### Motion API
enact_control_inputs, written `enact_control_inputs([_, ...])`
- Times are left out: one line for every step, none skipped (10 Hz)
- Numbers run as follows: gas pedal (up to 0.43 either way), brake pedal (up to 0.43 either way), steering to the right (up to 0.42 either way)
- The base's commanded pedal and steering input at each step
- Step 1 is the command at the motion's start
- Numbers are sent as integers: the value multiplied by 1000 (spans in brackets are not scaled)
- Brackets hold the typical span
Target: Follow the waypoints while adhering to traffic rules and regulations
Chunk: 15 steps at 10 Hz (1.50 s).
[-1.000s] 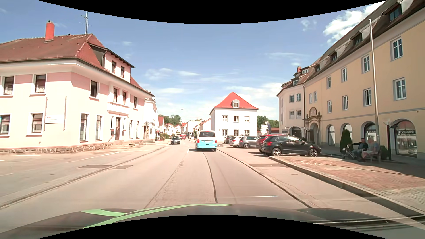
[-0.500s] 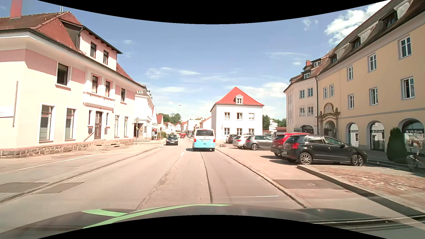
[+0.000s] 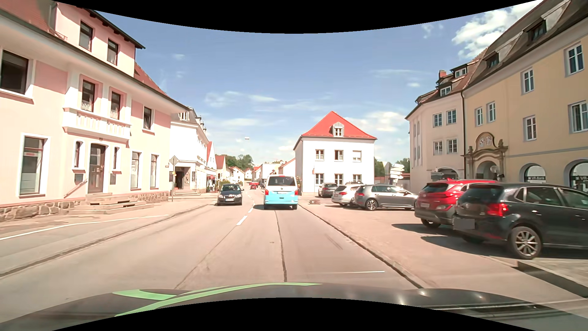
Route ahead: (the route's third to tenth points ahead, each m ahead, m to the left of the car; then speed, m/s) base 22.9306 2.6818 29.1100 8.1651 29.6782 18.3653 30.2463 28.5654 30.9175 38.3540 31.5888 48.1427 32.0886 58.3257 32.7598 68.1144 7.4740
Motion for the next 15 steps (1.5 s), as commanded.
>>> enact_control_inputs([0,195,-20])
enact_control_inputs([0,183,-20])
enact_control_inputs([0,183,-20])
enact_control_inputs([0,183,-20])
enact_control_inputs([0,183,-20])
enact_control_inputs([0,183,-20])
enact_control_inputs([0,183,-20])
enact_control_inputs([0,183,-20])
enact_control_inputs([0,183,-21])
enact_control_inputs([0,177,-21])
enact_control_inputs([0,171,-22])
enact_control_inputs([0,171,-22])
enact_control_inputs([0,171,-23])
enact_control_inputs([0,165,-24])
enact_control_inputs([0,165,-25])
